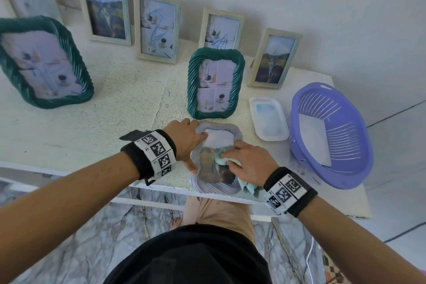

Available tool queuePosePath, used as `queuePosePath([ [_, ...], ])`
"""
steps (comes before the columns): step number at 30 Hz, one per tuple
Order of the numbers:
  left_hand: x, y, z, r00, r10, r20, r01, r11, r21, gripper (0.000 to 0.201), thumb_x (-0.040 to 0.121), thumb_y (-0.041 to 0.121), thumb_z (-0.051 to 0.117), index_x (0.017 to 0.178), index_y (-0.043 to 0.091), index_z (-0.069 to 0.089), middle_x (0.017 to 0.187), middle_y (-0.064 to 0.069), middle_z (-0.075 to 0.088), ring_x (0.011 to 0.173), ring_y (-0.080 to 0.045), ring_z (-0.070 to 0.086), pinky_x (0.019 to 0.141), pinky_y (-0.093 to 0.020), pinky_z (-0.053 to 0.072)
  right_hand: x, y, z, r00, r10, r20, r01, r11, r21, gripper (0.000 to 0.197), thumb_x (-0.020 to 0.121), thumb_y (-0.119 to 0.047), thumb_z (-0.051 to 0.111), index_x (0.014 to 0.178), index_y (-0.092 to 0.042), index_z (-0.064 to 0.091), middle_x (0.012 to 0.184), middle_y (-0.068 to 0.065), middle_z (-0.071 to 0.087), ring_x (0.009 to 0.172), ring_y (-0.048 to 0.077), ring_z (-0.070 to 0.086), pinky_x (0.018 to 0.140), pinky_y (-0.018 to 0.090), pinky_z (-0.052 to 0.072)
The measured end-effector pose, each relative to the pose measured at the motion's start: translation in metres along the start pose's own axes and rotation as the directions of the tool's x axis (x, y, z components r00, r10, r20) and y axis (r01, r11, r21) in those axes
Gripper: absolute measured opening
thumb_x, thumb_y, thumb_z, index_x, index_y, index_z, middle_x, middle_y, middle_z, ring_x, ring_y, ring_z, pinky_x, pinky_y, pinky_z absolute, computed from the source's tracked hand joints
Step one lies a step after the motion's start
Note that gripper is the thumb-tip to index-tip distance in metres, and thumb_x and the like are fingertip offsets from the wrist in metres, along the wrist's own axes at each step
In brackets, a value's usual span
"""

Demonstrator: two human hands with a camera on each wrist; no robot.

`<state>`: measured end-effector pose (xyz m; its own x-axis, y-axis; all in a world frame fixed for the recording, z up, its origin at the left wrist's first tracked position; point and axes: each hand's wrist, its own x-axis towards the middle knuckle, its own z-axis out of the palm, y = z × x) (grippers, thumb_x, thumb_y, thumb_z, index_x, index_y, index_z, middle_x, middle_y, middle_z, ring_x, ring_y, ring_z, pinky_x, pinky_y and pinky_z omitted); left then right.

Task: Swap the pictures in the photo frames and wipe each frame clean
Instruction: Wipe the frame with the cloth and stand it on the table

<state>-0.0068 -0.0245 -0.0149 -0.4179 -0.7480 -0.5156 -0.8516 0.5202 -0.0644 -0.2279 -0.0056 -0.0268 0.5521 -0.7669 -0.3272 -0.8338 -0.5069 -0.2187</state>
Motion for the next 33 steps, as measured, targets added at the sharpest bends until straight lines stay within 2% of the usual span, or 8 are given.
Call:
queuePosePath([
  [4,0.000,0.000,-0.001,1.000,0.002,0.004,-0.002,1.000,0.002,0.103,0.060,0.079,0.067,0.140,0.023,0.035,0.142,-0.010,0.038,0.121,-0.028,0.045,0.086,-0.040,0.046,0.010,0.007,-0.002,0.989,0.080,-0.121,-0.088,0.994,-0.063,0.031,0.094,-0.032,0.048,0.121,-0.024,0.062,0.108,0.006,0.054,0.080,0.032,0.063,0.062,0.034,0.044],
  [9,0.002,0.000,-0.003,1.000,0.001,0.018,-0.001,1.000,0.017,0.105,0.060,0.080,0.066,0.141,0.023,0.034,0.142,-0.011,0.038,0.121,-0.028,0.045,0.085,-0.039,0.046,-0.011,-0.004,0.007,1.000,-0.026,-0.004,0.026,0.999,0.024,0.035,0.090,-0.036,0.048,0.120,-0.030,0.065,0.112,0.002,0.056,0.080,0.030,0.063,0.065,0.035,0.049],
  [14,0.003,0.001,-0.003,1.000,-0.003,0.025,0.002,1.000,0.023,0.104,0.060,0.080,0.066,0.141,0.024,0.035,0.140,-0.011,0.039,0.120,-0.028,0.045,0.084,-0.037,0.045,0.003,0.005,-0.002,0.991,0.056,-0.118,-0.065,0.995,-0.072,0.030,0.093,-0.032,0.049,0.119,-0.028,0.063,0.104,0.004,0.054,0.080,0.030,0.063,0.058,0.030,0.037],
  [19,0.003,0.003,-0.004,1.000,-0.005,0.031,0.004,1.000,0.031,0.103,0.058,0.081,0.067,0.139,0.023,0.037,0.138,-0.011,0.041,0.117,-0.028,0.047,0.084,-0.038,0.046,-0.013,-0.007,0.006,0.999,-0.022,-0.035,0.021,1.000,-0.019,0.031,0.094,-0.032,0.049,0.120,-0.030,0.064,0.113,0.002,0.055,0.080,0.028,0.063,0.062,0.030,0.042],
  [24,0.003,0.004,-0.005,0.999,-0.007,0.036,0.006,0.999,0.032,0.102,0.058,0.080,0.068,0.137,0.023,0.039,0.136,-0.010,0.043,0.115,-0.028,0.049,0.084,-0.037,0.046,0.004,0.001,-0.003,0.990,0.080,-0.118,-0.094,0.988,-0.125,0.031,0.095,-0.034,0.044,0.120,-0.028,0.061,0.108,0.004,0.053,0.080,0.028,0.063,0.057,0.029,0.036],
  [28,0.004,0.005,-0.006,0.999,-0.017,0.046,0.015,0.999,0.038,0.101,0.058,0.080,0.068,0.135,0.022,0.040,0.134,-0.011,0.045,0.113,-0.028,0.050,0.082,-0.037,0.046,-0.014,-0.009,0.005,1.000,0.001,-0.024,-0.002,1.000,-0.014,0.032,0.094,-0.032,0.048,0.123,-0.031,0.062,0.118,0.001,0.053,0.079,0.027,0.063,0.063,0.032,0.046],
  [30,0.005,0.006,-0.007,0.998,-0.019,0.056,0.017,0.998,0.053,0.100,0.058,0.080,0.068,0.134,0.021,0.041,0.132,-0.011,0.047,0.111,-0.028,0.050,0.080,-0.036,0.044,-0.019,-0.002,0.000,1.000,-0.007,0.012,0.007,0.998,-0.063,0.033,0.094,-0.034,0.048,0.123,-0.034,0.062,0.116,0.000,0.054,0.082,0.028,0.063,0.062,0.031,0.043],
  [33,0.006,0.007,-0.007,0.998,-0.021,0.059,0.018,0.998,0.053,0.099,0.057,0.079,0.070,0.131,0.019,0.043,0.129,-0.010,0.048,0.109,-0.027,0.052,0.077,-0.035,0.043,-0.001,0.007,-0.009,0.994,0.071,-0.089,-0.083,0.986,-0.146,0.032,0.095,-0.032,0.046,0.123,-0.030,0.061,0.110,0.006,0.053,0.081,0.030,0.063,0.059,0.031,0.039],
])
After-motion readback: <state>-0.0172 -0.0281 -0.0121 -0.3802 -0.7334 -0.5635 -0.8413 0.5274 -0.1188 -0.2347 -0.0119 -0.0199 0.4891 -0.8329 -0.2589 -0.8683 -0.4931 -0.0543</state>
